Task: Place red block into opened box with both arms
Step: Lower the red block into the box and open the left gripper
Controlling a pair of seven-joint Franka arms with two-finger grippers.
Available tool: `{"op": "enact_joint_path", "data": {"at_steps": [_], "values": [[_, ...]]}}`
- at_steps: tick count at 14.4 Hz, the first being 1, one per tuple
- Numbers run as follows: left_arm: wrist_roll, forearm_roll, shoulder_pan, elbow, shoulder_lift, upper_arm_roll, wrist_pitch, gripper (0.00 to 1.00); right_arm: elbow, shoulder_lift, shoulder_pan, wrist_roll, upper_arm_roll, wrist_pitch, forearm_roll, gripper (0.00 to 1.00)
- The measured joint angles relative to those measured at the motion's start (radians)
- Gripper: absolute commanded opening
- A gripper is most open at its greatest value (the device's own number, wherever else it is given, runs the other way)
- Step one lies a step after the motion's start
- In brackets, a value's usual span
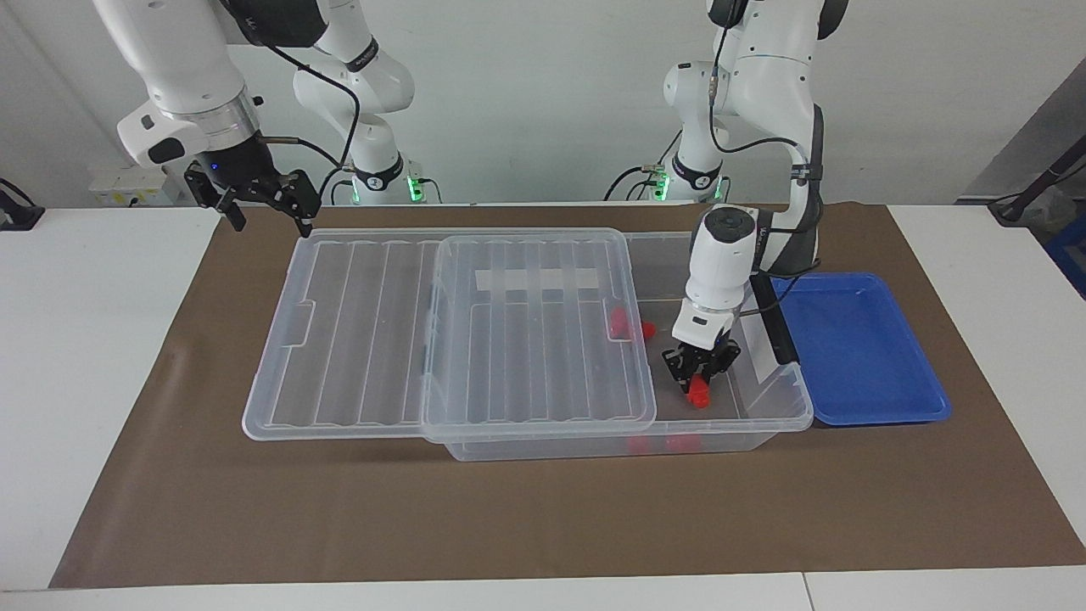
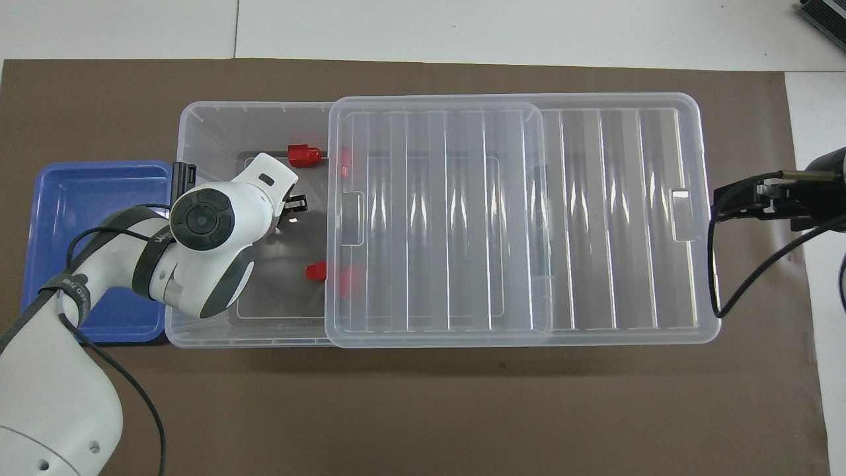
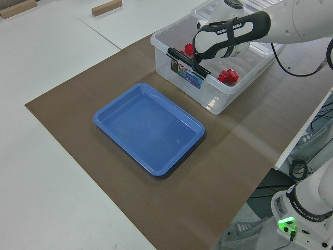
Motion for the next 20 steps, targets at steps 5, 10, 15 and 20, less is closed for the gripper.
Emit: {"op": "enact_joint_path", "data": {"at_steps": [5,10,15,20], "values": [[0.0,0.002,0.005,-0.013,0.006,0.006,0.001,1.0,0.0,0.0,0.0,0.0,0.0,0.0,0.0,1.0],[0.0,0.002,0.005,-0.013,0.005,0.0,-0.008,1.0,0.0,0.0,0.0,0.0,0.0,0.0,0.0,1.0],[0.0,0.002,0.005,0.015,-0.036,-0.003,-0.105,1.0,0.0,0.0,0.0,0.0,0.0,0.0,0.0,1.0],[-0.014,-0.012,0.003,0.03,-0.083,-0.007,-0.168,1.0,0.0,0.0,0.0,0.0,0.0,0.0,0.0,1.0]]}}
